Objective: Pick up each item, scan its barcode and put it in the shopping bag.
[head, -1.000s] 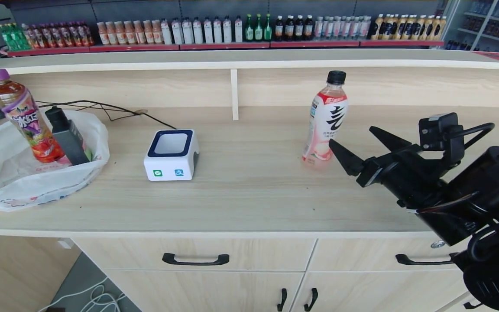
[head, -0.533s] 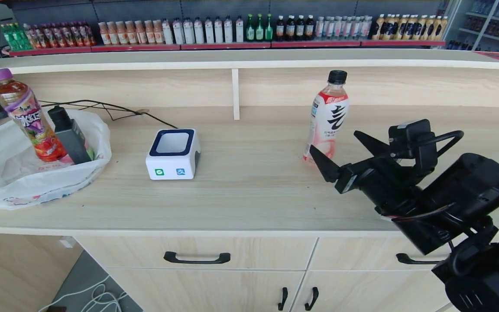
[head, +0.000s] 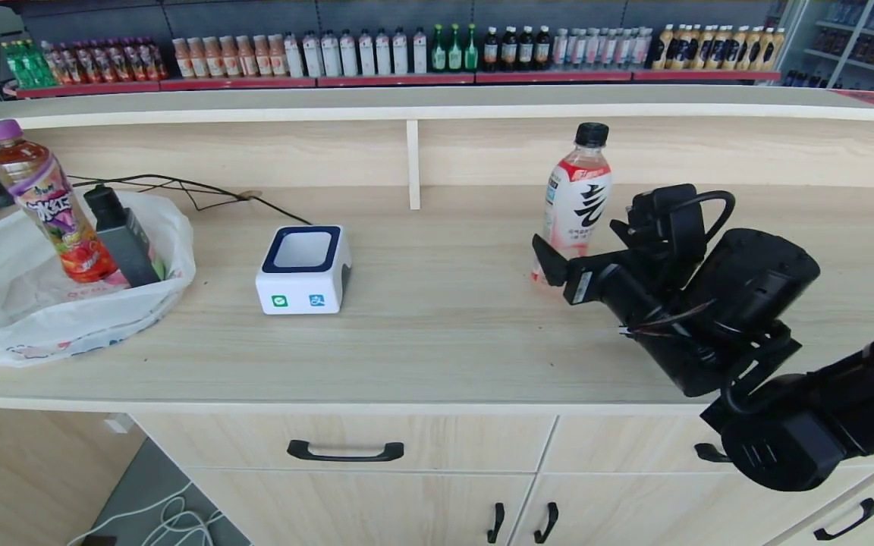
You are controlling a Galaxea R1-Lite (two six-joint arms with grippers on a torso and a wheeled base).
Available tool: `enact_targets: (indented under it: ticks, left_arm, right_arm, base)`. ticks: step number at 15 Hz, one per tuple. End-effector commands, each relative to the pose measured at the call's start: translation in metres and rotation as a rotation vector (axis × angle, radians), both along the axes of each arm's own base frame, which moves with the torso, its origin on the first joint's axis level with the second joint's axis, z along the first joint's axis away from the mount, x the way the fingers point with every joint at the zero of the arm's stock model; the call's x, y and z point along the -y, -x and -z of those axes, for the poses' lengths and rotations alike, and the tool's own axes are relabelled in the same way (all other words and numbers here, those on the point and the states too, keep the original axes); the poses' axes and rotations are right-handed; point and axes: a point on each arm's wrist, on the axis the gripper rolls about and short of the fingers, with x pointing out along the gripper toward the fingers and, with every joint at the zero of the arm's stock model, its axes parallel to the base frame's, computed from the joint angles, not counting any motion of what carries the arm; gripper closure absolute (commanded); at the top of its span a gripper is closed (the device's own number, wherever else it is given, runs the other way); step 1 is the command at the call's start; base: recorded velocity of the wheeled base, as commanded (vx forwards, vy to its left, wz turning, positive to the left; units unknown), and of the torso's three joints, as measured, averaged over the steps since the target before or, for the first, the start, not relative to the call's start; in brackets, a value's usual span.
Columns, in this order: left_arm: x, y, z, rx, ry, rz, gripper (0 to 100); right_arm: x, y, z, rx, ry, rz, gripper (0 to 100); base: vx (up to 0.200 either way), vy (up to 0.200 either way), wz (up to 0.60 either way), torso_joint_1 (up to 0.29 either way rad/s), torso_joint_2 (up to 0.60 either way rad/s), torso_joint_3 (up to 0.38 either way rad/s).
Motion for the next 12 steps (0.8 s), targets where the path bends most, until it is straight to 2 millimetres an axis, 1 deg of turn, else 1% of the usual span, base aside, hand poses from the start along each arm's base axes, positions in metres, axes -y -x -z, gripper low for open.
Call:
enact_targets:
  ticks: [1,6,7,9,12]
  left_arm:
    - [0.000,0.000,0.000,0.000,0.001,0.000,0]
    - [0.000,0.000,0.000,0.000,0.001,0.000,0]
    - [0.000,0.000,0.000,0.000,0.001,0.000,0]
    - [0.000,0.000,0.000,0.000,0.001,0.000,0]
    - [0.000,0.000,0.000,0.000,0.001,0.000,0]
  right_arm:
    - [0.006,-0.008,-0.002,-0.007,-0.016,0.038,0]
    - [0.005,-0.010,-0.003,-0.022,-0.020,0.038,0]
    - [0.002,-0.013,-0.008,-0.021,-0.019,0.036,0]
    - [-0.002,-0.020,-0.010,-0.025,-0.019,0.037,0]
    - [0.000,-0.031,-0.005,-0.029,-0.017,0.055,0]
  base:
    - [0.000,0.000,0.00,0.000,0.00,0.000]
    - [0.000,0.000,0.00,0.000,0.00,0.000]
    - [0.000,0.000,0.00,0.000,0.00,0.000]
    - [0.000,0.000,0.00,0.000,0.00,0.000]
    - [0.000,0.000,0.00,0.000,0.00,0.000]
